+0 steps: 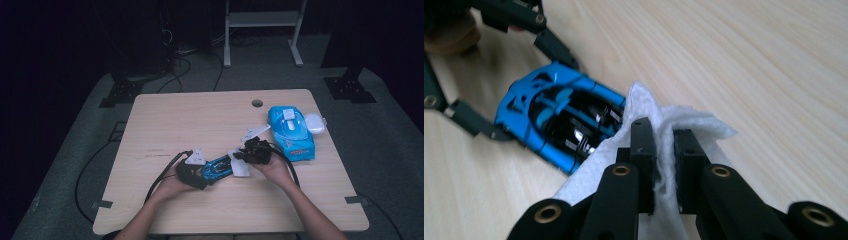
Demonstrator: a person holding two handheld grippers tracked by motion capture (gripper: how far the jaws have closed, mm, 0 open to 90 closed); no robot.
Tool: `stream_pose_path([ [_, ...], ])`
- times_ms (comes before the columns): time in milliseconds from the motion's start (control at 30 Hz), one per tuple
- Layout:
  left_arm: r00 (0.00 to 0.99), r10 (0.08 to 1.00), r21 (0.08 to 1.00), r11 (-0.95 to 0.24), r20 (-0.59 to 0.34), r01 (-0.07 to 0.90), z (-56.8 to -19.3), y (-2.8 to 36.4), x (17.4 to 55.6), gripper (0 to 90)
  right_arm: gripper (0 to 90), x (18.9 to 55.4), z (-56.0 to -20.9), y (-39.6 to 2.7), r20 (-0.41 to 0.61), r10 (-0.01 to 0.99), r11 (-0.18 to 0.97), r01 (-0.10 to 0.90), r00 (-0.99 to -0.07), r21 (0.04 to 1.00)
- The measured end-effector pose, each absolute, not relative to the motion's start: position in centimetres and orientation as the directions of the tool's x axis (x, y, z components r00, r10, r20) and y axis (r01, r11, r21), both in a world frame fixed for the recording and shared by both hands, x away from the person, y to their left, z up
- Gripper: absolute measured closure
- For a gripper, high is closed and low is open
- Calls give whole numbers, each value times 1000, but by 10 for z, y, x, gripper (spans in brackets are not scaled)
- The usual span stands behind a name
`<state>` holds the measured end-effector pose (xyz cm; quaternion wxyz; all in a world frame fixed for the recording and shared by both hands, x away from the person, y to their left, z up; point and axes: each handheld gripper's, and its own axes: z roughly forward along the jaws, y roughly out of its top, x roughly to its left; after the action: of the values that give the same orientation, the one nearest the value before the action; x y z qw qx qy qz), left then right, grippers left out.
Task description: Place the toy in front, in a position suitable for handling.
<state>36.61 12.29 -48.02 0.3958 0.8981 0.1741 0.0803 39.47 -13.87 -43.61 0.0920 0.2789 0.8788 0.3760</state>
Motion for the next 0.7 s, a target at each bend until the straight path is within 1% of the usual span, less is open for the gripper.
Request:
stream_pose_path([
  [133, 927, 375, 738, -627, 5, 250, -480, 123, 366, 256, 819, 387, -436, -141, 38, 550, 585, 417, -835, 696],
  [300, 926, 378, 737, -627, 4, 253, -480, 123, 366, 256, 820, 386, -440, -128, 5, 539, 609, 394, -842, 688],
  [533, 927, 376, 739, -625, 5, 250, -480, 123, 366, 256, 821, 386, -438, -148, 42, 558, 568, 418, -829, 709],
  [633, 927, 375, 737, -628, 8, 248, -480, 123, 366, 256, 821, 387, -434, -146, 7, 575, 569, 406, -818, 715],
  [700, 926, 377, 739, -626, 6, 250, -480, 122, 366, 256, 821, 393, -433, -140, 3, 588, 560, 410, -809, 720],
])
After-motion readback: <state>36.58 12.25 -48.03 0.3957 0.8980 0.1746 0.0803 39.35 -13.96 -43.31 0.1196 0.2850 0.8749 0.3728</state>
